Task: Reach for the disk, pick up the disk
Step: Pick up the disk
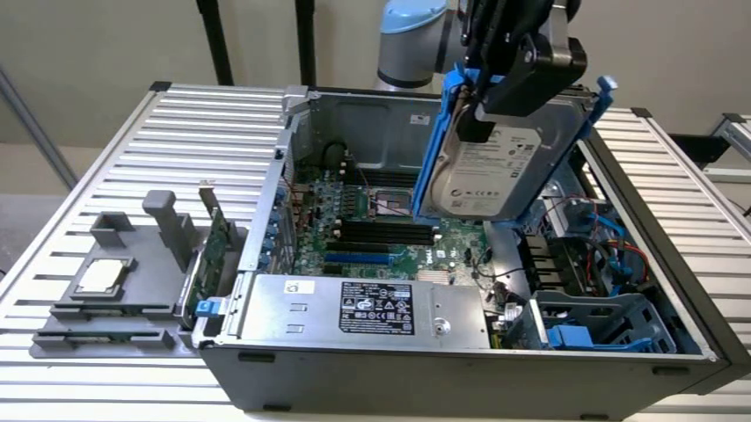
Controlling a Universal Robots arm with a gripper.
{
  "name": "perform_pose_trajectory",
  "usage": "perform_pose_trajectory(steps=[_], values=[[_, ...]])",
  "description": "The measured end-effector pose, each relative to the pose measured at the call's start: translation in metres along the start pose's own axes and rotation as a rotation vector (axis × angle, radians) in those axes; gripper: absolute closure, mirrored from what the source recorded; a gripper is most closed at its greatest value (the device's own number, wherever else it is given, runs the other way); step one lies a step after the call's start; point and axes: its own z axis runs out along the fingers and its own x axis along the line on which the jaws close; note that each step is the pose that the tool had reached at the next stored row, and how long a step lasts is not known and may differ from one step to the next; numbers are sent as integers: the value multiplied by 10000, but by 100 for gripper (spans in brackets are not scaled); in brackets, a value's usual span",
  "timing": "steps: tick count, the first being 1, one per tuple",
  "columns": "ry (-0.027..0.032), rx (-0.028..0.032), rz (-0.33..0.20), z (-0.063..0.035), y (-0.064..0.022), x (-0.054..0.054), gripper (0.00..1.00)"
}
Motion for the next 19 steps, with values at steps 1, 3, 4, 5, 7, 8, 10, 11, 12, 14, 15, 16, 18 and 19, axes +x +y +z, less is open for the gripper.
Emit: perform_pose_trajectory(steps=[1,3,4,5,7,8,10,11,12,14,15,16,18,19], values=[[1,-2,0,-5,-32,19,67],[0,-4,0,-13,-94,56,67],[0,-6,1,-22,-157,95,67],[-1,-8,0,-26,-188,114,67],[-1,-9,1,-34,-249,151,67],[-1,-11,1,-39,-283,172,67],[-1,-12,1,-48,-344,211,67],[-1,-12,2,-51,-373,229,67],[-1,-12,1,-56,-405,249,67],[-2,-13,1,-64,-468,288,67],[-1,-14,1,-69,-500,307,67],[-1,-14,1,-73,-530,327,67],[-2,-14,2,-82,-597,368,67],[-2,-14,2,-86,-629,386,67]])
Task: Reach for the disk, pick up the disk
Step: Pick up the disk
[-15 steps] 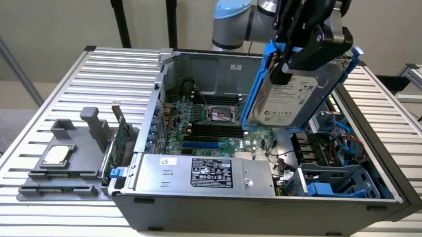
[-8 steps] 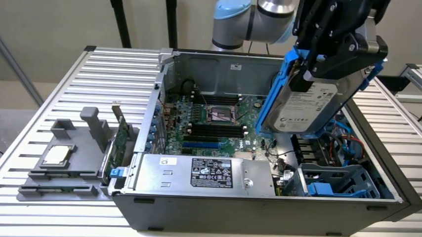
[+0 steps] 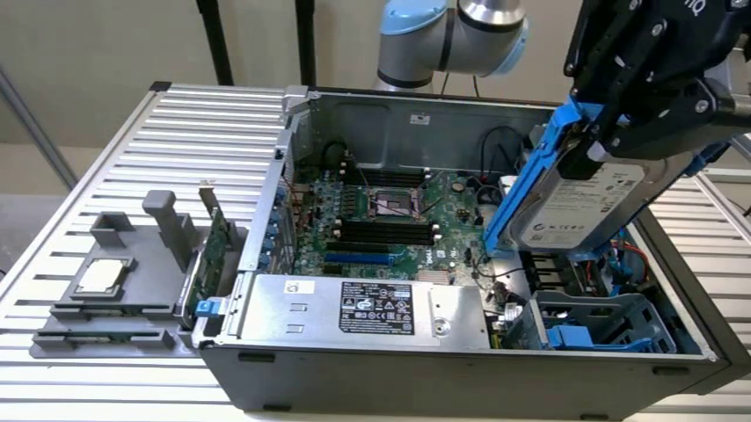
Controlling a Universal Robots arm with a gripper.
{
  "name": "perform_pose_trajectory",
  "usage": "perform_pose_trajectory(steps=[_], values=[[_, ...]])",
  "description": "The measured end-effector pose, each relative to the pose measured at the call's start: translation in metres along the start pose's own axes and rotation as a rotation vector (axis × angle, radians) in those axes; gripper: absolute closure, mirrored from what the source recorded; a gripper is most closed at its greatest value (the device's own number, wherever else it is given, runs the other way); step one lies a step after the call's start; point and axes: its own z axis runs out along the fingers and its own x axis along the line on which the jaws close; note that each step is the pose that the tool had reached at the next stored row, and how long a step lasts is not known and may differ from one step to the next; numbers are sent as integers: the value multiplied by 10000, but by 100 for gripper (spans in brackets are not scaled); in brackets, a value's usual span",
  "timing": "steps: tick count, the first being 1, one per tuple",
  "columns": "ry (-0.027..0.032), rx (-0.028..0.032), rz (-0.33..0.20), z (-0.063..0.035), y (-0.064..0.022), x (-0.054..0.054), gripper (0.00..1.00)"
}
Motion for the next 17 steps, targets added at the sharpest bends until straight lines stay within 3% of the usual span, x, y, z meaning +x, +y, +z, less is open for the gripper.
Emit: perform_pose_trajectory(steps=[9,15,17], values=[[0,-35,3,-79,-341,150,67],[-5,-156,16,-162,-478,257,67],[-5,-166,16,-168,-517,308,67]])
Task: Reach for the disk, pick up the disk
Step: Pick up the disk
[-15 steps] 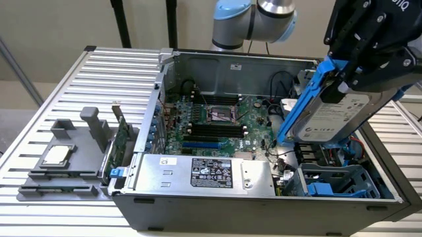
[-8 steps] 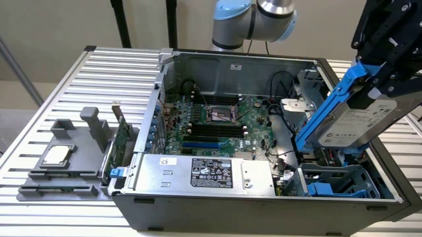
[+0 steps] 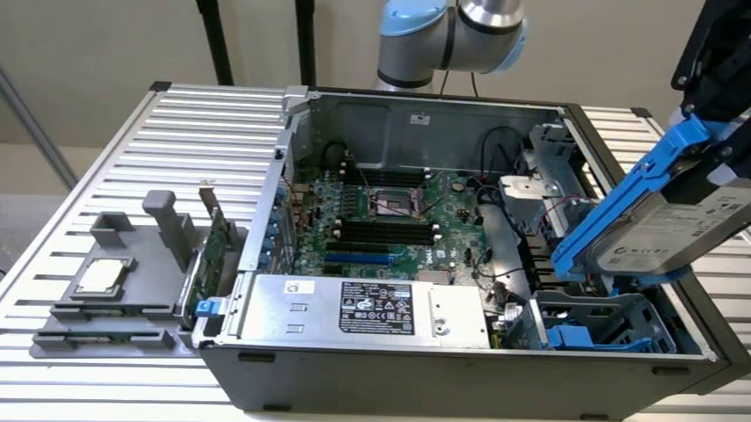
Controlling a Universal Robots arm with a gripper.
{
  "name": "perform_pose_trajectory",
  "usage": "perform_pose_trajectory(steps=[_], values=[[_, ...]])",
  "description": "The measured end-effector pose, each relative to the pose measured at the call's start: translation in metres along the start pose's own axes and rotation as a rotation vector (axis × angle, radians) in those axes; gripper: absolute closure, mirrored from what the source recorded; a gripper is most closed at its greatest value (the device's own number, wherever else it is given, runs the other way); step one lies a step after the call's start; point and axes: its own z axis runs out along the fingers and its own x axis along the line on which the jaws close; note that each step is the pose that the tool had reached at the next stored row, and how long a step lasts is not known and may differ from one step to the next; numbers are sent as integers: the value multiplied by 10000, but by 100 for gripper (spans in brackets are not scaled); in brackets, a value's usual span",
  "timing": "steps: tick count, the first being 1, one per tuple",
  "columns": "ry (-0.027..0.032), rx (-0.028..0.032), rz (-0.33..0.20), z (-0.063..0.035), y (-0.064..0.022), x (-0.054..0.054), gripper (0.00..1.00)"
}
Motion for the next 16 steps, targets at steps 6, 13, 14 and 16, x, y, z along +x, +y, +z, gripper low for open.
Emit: perform_pose_trajectory(steps=[6,13,14,16], values=[[-1,47,-1,78,-30,66,67],[10,324,-32,128,-39,71,67],[11,327,-32,127,-39,71,67],[12,328,-31,127,-38,71,67]])
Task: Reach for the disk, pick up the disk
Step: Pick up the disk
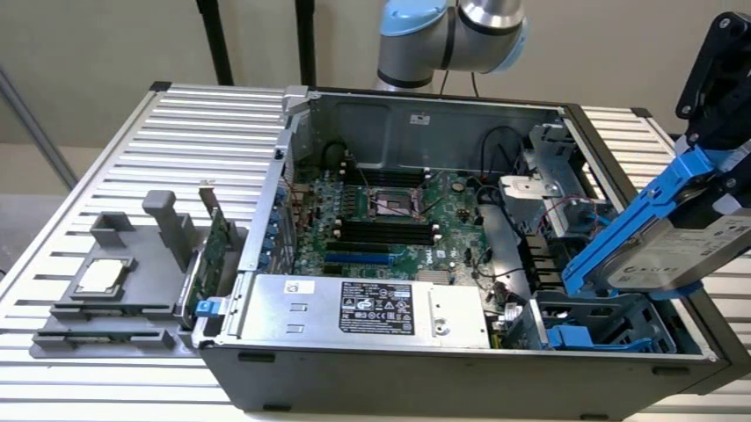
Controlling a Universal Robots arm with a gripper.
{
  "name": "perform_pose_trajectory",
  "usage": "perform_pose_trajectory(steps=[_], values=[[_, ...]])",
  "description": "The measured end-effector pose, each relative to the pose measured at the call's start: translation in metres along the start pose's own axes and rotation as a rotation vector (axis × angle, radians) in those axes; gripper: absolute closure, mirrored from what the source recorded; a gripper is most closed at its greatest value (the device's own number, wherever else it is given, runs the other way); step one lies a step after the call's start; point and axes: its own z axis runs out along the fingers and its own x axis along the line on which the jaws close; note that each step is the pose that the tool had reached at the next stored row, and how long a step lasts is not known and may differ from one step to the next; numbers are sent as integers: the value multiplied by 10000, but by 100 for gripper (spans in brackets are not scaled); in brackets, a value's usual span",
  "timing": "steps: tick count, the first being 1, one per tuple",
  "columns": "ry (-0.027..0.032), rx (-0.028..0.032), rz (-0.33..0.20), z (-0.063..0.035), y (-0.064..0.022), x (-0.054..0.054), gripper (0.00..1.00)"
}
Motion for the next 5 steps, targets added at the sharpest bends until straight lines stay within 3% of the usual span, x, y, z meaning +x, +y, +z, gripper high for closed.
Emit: perform_pose_trajectory(steps=[5], values=[[-1,0,0,0,0,0,67]])
